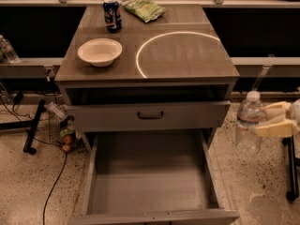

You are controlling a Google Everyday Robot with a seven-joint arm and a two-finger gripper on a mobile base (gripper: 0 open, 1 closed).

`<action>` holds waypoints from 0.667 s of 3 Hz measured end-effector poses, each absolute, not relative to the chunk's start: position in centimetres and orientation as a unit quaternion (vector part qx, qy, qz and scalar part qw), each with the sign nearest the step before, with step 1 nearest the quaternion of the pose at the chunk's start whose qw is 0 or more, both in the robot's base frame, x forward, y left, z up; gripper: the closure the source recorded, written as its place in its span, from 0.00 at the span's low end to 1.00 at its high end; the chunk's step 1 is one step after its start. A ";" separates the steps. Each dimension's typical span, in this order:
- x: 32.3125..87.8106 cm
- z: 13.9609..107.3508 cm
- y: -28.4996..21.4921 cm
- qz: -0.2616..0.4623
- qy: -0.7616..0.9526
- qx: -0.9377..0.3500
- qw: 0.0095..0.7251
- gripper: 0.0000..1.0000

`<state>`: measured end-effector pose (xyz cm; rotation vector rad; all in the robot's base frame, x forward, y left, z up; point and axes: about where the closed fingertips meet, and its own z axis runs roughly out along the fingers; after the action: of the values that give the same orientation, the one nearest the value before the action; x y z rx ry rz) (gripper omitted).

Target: Place water bottle into middle drawer

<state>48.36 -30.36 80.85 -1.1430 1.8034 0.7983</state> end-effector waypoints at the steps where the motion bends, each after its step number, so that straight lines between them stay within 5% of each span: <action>1: 45.3 75.2 -25.8 0.360 0.696 -0.486 0.387 1.00; 2: 45.6 75.1 -25.6 0.360 0.695 -0.486 0.389 1.00</action>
Offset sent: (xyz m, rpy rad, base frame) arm -0.0216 0.0313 -0.0412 0.0141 0.0233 0.0842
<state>45.58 -25.58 75.06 -1.2358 1.7660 0.9163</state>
